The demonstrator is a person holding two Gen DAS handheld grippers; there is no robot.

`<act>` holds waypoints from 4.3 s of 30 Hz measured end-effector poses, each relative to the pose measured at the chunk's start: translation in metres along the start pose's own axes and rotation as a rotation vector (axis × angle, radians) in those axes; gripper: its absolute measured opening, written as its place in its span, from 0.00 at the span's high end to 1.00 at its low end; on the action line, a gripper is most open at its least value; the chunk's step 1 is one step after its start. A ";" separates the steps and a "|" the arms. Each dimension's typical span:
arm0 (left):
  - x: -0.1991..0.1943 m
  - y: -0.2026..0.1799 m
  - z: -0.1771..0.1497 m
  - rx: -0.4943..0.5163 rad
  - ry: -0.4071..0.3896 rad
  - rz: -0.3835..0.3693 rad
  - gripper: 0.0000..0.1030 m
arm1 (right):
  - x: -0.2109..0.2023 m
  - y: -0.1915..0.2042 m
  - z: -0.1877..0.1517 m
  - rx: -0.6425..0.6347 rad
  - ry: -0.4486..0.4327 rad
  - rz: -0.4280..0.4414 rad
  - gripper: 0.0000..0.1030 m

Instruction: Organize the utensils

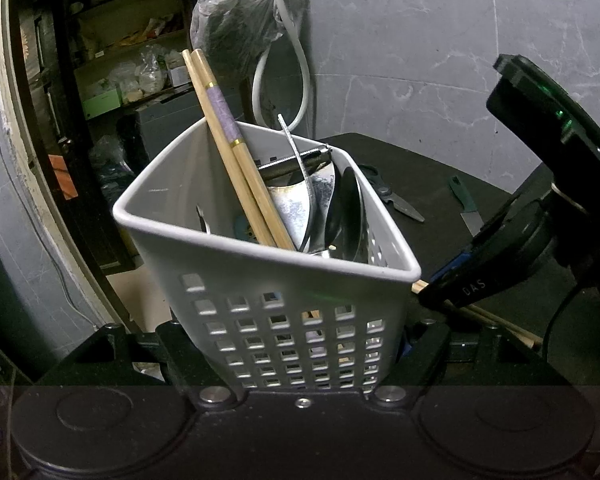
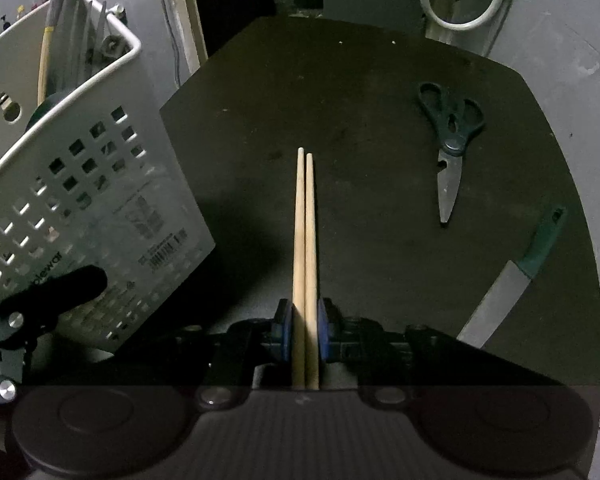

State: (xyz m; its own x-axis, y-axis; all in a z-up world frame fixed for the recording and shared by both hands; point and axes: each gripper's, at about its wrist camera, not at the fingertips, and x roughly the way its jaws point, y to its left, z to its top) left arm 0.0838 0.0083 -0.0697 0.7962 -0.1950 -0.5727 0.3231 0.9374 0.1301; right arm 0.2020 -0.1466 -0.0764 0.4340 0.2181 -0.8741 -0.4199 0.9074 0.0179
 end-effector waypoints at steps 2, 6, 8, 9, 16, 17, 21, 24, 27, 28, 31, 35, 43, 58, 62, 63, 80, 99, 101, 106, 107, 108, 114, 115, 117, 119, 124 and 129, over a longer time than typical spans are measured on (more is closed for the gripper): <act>0.000 0.000 0.000 0.000 0.000 0.000 0.23 | 0.001 -0.002 0.002 0.012 0.021 0.008 0.85; 0.000 0.000 0.000 -0.001 -0.001 0.000 0.23 | 0.005 -0.007 0.011 0.039 0.070 0.037 0.71; 0.000 0.000 0.000 -0.002 -0.002 0.001 0.23 | 0.008 -0.009 0.016 0.048 0.080 0.062 0.68; 0.000 0.000 0.000 -0.004 -0.002 0.002 0.23 | 0.008 -0.007 0.017 0.033 0.083 0.049 0.75; 0.000 -0.001 -0.002 -0.014 -0.007 0.005 0.23 | 0.009 -0.004 0.016 -0.007 0.082 0.031 0.87; 0.000 -0.001 -0.002 -0.015 -0.007 0.004 0.23 | 0.010 -0.005 0.017 -0.008 0.080 0.033 0.87; -0.001 -0.001 -0.004 -0.008 -0.008 0.001 0.23 | 0.011 -0.023 0.015 0.063 0.055 0.097 0.87; -0.001 -0.001 -0.004 -0.011 -0.008 0.002 0.23 | 0.004 -0.031 0.003 0.110 0.028 0.130 0.87; -0.001 -0.001 -0.004 -0.011 -0.008 0.002 0.23 | 0.002 -0.037 -0.004 0.156 0.003 0.167 0.86; -0.002 -0.001 -0.004 -0.010 -0.008 0.002 0.23 | 0.002 -0.039 -0.007 0.172 -0.004 0.180 0.86; -0.001 -0.001 -0.004 -0.010 -0.008 0.002 0.23 | -0.002 -0.042 -0.016 0.199 -0.032 0.205 0.86; -0.002 -0.001 -0.004 -0.008 -0.008 0.002 0.23 | -0.005 -0.047 -0.026 0.245 -0.088 0.241 0.86; -0.002 -0.001 -0.004 -0.007 -0.008 0.002 0.23 | -0.013 -0.063 -0.040 0.326 -0.182 0.302 0.86; -0.002 -0.001 -0.004 -0.008 -0.008 0.002 0.23 | -0.057 -0.076 -0.042 0.363 -0.448 0.360 0.86; -0.002 -0.001 -0.004 -0.007 -0.008 0.002 0.23 | -0.076 -0.078 -0.028 0.368 -0.530 0.382 0.86; -0.002 -0.001 -0.004 -0.008 -0.008 0.002 0.23 | -0.082 -0.078 -0.024 0.368 -0.553 0.392 0.86; -0.001 -0.001 -0.003 -0.005 -0.008 0.002 0.23 | -0.119 -0.040 0.045 0.251 -0.797 0.576 0.86; -0.001 0.000 -0.003 -0.003 -0.007 0.000 0.23 | -0.072 0.000 0.026 0.195 -0.752 0.567 0.85; -0.001 0.000 -0.003 -0.003 -0.007 0.000 0.23 | -0.071 0.000 0.022 0.189 -0.743 0.559 0.85; -0.001 0.000 -0.003 -0.003 -0.007 0.001 0.23 | -0.071 0.002 0.012 0.177 -0.736 0.539 0.85; -0.001 0.000 -0.003 -0.003 -0.007 0.001 0.23 | -0.072 0.003 0.011 0.173 -0.738 0.534 0.85; -0.001 0.000 -0.003 -0.003 -0.007 0.001 0.23 | -0.073 0.003 0.011 0.168 -0.740 0.529 0.85; -0.001 0.000 -0.003 -0.003 -0.007 0.001 0.23 | -0.079 0.007 0.005 0.143 -0.753 0.510 0.85; -0.001 0.000 -0.003 -0.002 -0.007 0.001 0.23 | -0.080 0.007 0.003 0.137 -0.753 0.507 0.85; -0.001 0.000 -0.003 -0.003 -0.007 0.001 0.23 | -0.082 0.009 0.002 0.125 -0.752 0.502 0.84; -0.001 0.000 -0.003 -0.003 -0.007 0.001 0.23 | -0.085 0.009 0.001 0.120 -0.750 0.504 0.81; -0.001 0.000 -0.003 -0.003 -0.007 0.001 0.23 | -0.097 0.005 -0.002 0.117 -0.770 0.479 0.46; -0.001 0.000 -0.002 -0.004 -0.008 0.002 0.23 | -0.110 -0.007 -0.009 0.150 -0.794 0.425 0.10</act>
State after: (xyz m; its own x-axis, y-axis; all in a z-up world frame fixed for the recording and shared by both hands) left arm 0.0816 0.0097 -0.0709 0.8008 -0.1953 -0.5661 0.3196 0.9388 0.1282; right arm 0.1502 -0.1806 0.0150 0.7110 0.6771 -0.1897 -0.5855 0.7195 0.3736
